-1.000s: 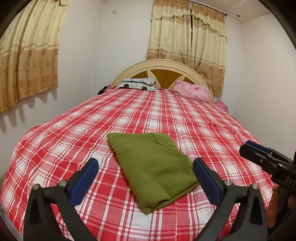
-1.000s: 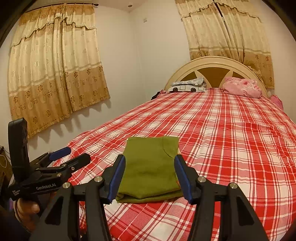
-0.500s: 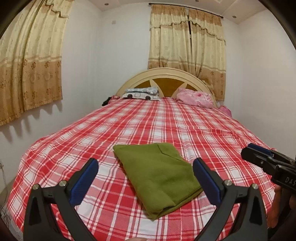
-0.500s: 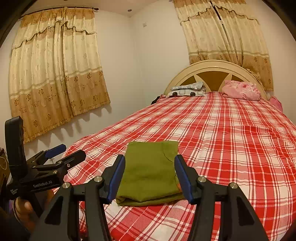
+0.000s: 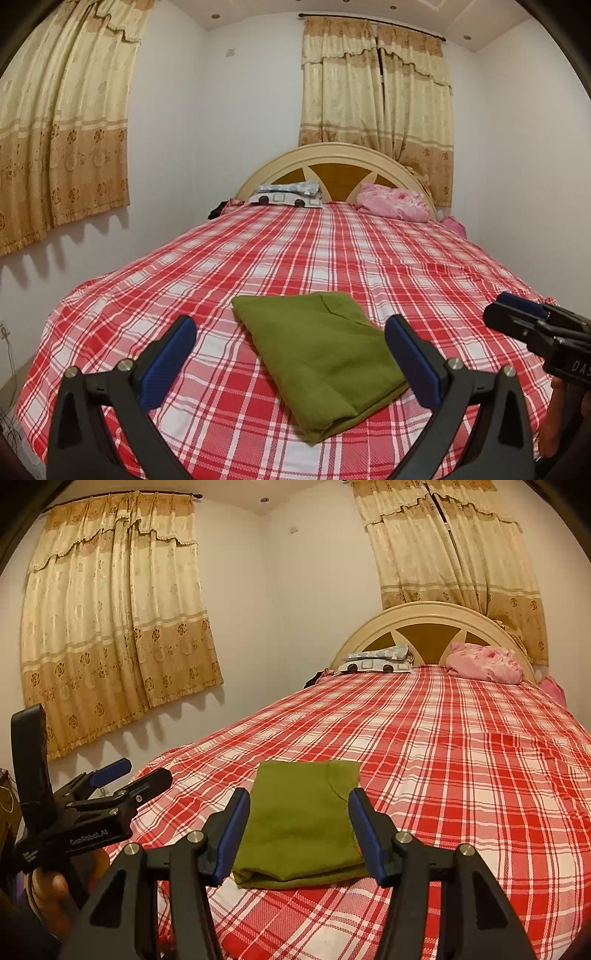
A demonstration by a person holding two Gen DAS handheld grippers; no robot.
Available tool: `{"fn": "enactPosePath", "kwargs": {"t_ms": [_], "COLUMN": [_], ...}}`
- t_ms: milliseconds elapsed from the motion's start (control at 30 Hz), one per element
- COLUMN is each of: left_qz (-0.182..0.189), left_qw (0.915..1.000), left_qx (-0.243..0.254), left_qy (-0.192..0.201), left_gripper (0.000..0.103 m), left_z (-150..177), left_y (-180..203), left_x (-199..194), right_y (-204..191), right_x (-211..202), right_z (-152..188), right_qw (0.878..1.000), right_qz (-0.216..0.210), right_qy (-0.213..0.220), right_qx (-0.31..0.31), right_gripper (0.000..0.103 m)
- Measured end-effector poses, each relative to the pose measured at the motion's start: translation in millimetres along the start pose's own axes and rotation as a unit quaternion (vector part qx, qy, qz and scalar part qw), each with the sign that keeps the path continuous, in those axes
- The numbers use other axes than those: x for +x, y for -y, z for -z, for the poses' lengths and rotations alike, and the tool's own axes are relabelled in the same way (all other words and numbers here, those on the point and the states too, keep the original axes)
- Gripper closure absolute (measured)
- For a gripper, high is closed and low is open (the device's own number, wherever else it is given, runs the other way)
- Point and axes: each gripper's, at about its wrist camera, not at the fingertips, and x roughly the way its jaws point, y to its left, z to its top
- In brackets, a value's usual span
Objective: Fold small clothes
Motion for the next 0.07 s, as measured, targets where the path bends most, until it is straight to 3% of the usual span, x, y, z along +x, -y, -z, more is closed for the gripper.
{"fn": "enactPosePath", "kwargs": {"t_ms": [67], "left_qz": [0.001], "left_qw": [1.0], "left_qx": [0.004], "left_qy": [0.002], "left_gripper": [0.0], "left_z": [0.5], "left_y": [1.4], "left_x": [0.2], "right_y": [-0.1], "right_x": [0.5], "right_z": [0.5], "right_qw": [1.0], "right_qz": [0.0], "right_qy": [-0.002], "right_qx": [0.0], "right_gripper": [0.046]}}
